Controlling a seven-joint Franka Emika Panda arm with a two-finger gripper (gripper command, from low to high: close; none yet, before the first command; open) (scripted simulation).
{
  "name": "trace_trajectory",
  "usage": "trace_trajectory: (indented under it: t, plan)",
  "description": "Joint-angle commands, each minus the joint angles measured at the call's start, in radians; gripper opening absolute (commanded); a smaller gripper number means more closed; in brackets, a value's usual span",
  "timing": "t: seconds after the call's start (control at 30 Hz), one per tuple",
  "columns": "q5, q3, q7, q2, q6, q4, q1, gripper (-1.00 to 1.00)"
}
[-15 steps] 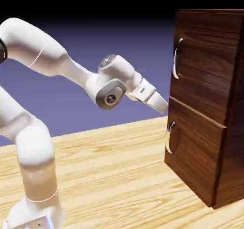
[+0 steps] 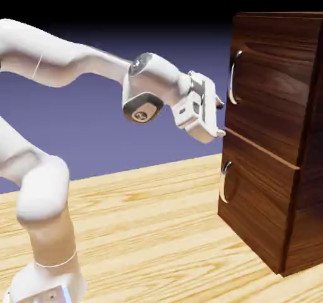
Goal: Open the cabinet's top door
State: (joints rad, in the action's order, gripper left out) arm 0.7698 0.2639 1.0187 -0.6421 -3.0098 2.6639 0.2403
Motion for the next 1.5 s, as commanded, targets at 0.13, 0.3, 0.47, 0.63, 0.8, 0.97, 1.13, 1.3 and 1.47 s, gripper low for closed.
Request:
trace_trajectory:
  t: [0.13,0.3,0.47,0.63,0.8,0.97,1.13,1.3,1.47]
  plan:
    - [0.218,0.075,0.078,-0.02,0.008,-0.041,0.071,0.0]
    - [0.435,0.149,0.157,-0.041,0.015,-0.083,0.143,0.0]
    - [0.653,0.224,0.235,-0.061,0.023,-0.124,0.214,0.0]
    - [0.87,0.298,0.314,-0.081,0.031,-0.165,0.285,0.0]
    - [1.087,0.373,0.392,-0.102,0.038,-0.206,0.356,0.0]
    - [1.305,0.447,0.471,-0.122,0.046,-0.248,0.428,0.0]
    - [1.522,0.522,0.549,-0.143,0.054,-0.289,0.499,0.0]
    - [1.74,0.596,0.628,-0.163,0.062,-0.33,0.57,0.0]
    - [1.957,0.671,0.706,-0.183,0.069,-0.371,0.641,0.0]
